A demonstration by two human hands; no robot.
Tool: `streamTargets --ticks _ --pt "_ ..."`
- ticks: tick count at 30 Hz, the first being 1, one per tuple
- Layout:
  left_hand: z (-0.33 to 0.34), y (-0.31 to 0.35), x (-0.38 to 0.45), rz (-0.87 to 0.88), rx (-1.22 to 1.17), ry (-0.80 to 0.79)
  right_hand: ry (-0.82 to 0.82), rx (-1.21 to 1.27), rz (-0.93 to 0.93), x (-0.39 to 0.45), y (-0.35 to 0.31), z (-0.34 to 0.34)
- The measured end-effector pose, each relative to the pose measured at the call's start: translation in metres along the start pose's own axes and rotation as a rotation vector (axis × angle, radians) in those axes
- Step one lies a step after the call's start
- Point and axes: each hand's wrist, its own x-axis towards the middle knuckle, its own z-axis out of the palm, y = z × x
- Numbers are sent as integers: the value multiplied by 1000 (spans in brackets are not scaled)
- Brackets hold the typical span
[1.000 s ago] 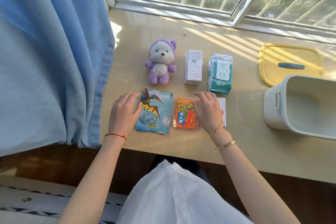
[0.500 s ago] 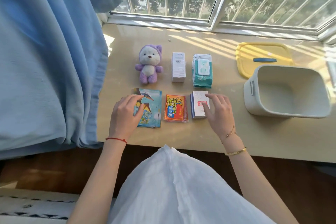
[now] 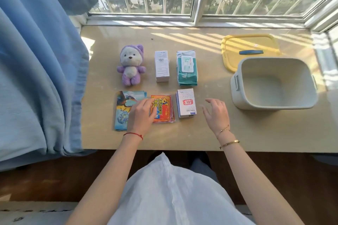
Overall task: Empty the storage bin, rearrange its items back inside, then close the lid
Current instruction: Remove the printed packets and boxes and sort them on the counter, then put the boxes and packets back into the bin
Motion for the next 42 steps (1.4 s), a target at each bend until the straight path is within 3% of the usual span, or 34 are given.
streamTargets --ticks 13,18,26,33,42 --pt "141 47 57 -325 -24 -132 -397 6 -46 88 88 53" --pt "181 43 62 -450 -47 -214 -484 67 -37 99 95 88" --pt "214 37 57 -513 -155 -321 -626 172 59 103 86 129" --pt "209 39 59 -523 -288 -295 -615 242 131 101 76 132" --pt "150 107 96 -284 -301 -120 -310 413 155 111 66 40"
